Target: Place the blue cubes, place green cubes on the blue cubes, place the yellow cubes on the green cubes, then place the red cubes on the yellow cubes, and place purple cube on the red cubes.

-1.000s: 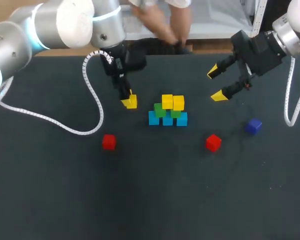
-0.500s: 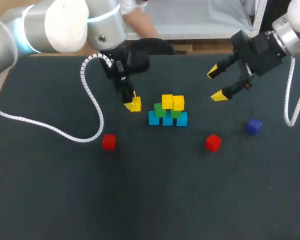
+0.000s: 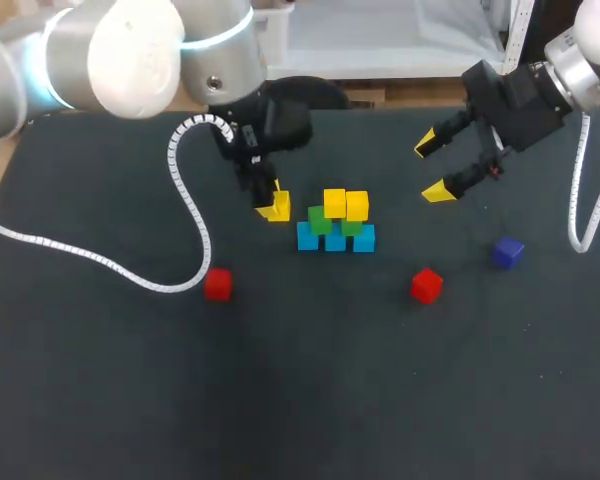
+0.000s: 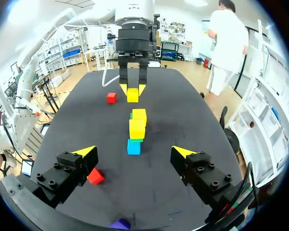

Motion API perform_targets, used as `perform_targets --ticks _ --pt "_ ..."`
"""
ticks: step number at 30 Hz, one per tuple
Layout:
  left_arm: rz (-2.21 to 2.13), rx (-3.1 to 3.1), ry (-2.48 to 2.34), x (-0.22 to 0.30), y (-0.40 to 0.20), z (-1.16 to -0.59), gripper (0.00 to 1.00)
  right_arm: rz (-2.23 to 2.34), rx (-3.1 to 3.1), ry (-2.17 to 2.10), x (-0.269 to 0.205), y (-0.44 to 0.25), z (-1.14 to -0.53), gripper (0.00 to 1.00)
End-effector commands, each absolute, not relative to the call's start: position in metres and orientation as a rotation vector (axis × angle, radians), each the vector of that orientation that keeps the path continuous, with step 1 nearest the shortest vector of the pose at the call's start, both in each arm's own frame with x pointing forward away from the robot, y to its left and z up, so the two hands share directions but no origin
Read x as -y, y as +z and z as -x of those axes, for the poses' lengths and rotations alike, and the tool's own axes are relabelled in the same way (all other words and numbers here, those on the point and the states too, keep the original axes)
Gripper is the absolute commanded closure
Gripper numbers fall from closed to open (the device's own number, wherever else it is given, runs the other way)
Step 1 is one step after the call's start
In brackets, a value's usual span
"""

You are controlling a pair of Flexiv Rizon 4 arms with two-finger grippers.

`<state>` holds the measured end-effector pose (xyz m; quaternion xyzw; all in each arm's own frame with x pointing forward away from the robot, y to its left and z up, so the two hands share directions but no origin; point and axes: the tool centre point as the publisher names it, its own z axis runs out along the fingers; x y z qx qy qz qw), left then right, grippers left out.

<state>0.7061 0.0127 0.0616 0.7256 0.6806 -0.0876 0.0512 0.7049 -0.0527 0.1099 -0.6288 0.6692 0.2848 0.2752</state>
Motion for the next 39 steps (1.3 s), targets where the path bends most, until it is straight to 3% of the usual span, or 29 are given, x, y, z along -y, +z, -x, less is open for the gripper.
perform_targets --ticks 1,23,39 --pt "-2.205 -2.070 -0.262 -0.014 0.062 -0.705 1.00 1.689 -1.797 0.766 0.053 0.110 -0.705 0.00" --pt "-2.205 -2.070 -0.262 -0.014 0.062 -0.705 1.00 1.689 -1.797 0.766 0.053 0.110 -0.705 0.00" --pt "-2.124 -2.170 -0.102 0.012 0.103 -0.667 1.00 1.689 -1.797 0.766 0.053 0.110 -0.705 0.00"
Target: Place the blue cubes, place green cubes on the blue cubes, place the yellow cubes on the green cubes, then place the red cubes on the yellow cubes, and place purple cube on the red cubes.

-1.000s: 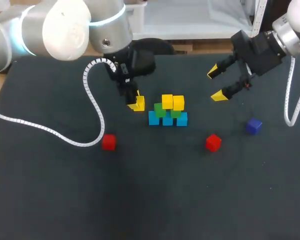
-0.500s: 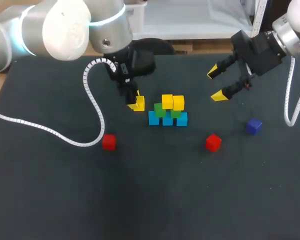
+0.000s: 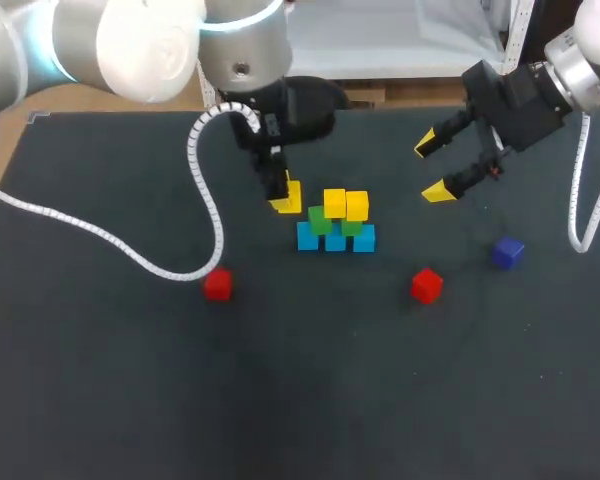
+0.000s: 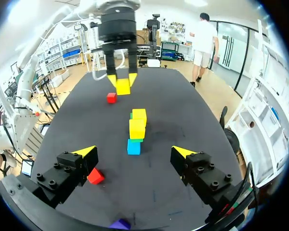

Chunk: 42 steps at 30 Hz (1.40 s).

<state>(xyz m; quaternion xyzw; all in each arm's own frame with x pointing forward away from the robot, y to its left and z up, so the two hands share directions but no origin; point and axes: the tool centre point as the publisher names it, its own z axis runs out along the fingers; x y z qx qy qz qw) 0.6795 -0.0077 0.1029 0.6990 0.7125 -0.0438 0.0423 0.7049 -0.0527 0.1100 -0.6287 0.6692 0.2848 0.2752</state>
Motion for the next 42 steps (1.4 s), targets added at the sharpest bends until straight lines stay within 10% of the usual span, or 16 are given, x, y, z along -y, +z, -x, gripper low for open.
perform_targets --ticks 1,42 --pt "-2.122 -2.171 -0.100 0.013 0.102 -0.665 1.00 1.689 -1.797 0.766 0.053 0.110 -0.705 0.00" --pt "-2.078 -2.256 -0.168 0.040 0.081 -0.670 1.00 1.689 -1.797 0.766 0.053 0.110 -0.705 0.00"
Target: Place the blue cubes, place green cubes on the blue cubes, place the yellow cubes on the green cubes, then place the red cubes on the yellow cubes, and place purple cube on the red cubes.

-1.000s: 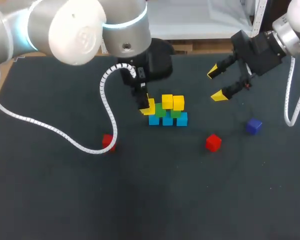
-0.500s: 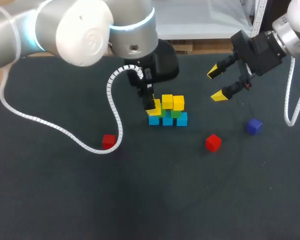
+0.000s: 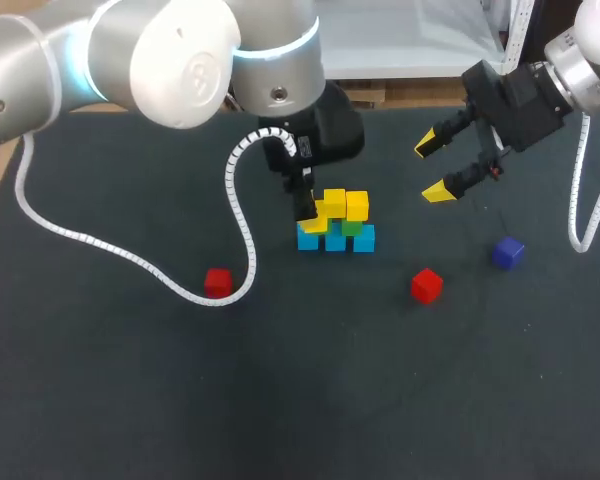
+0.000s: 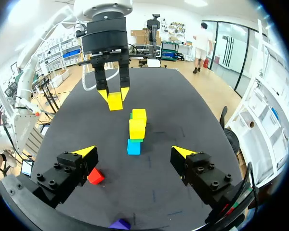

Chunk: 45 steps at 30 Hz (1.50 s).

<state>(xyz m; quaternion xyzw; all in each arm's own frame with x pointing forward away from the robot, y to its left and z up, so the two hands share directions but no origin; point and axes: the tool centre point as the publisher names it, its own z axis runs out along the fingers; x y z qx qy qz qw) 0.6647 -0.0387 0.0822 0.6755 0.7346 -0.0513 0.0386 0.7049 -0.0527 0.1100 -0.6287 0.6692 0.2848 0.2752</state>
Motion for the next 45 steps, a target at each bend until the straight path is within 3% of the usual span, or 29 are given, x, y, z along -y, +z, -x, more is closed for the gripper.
perform_targets --ticks 1,45 --pt "-2.077 -2.257 -0.168 0.040 0.081 -0.670 1.00 1.689 -1.797 0.766 0.053 0.110 -0.705 0.00" --pt "-2.040 -2.299 -0.136 0.033 0.065 -0.696 1.00 1.689 -1.797 0.766 0.053 0.110 -0.705 0.00"
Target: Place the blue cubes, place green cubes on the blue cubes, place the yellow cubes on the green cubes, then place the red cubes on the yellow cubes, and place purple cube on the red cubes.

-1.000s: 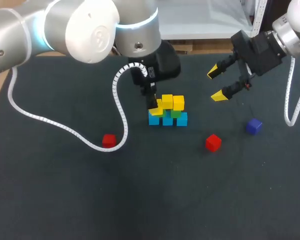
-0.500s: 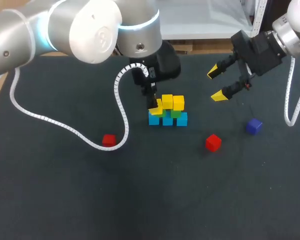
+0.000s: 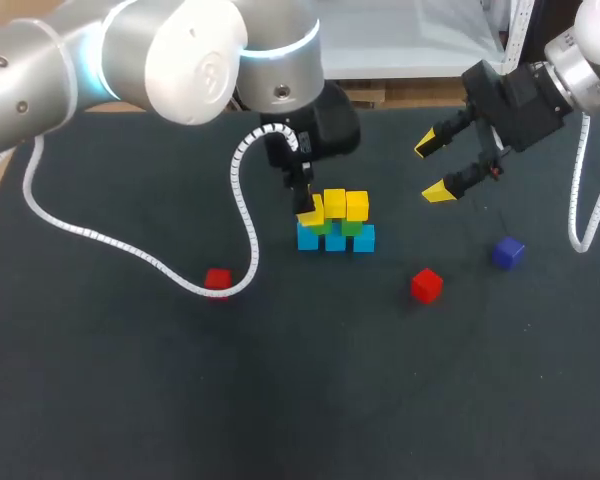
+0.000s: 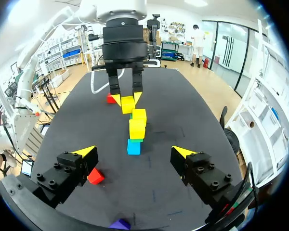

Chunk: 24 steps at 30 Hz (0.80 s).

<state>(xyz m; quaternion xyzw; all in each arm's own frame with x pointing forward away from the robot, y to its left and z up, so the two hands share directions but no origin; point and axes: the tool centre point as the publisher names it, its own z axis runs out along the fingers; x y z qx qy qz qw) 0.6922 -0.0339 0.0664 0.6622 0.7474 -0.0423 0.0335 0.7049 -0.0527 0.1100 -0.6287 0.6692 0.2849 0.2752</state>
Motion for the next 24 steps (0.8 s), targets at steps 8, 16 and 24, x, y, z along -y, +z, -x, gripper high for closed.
perform_targets --ticks 8,16,24 --pt "-2.032 -2.293 -0.141 0.031 0.063 -0.702 1.00 1.689 -1.797 0.766 0.053 0.110 -0.705 0.00" --pt "-2.031 -2.284 -0.148 0.032 0.062 -0.706 1.00 1.689 -1.797 0.766 0.053 0.110 -0.705 0.00" --pt "-2.037 -2.275 -0.140 0.033 0.064 -0.707 1.00 1.689 -1.797 0.766 0.053 0.110 -0.705 0.00"
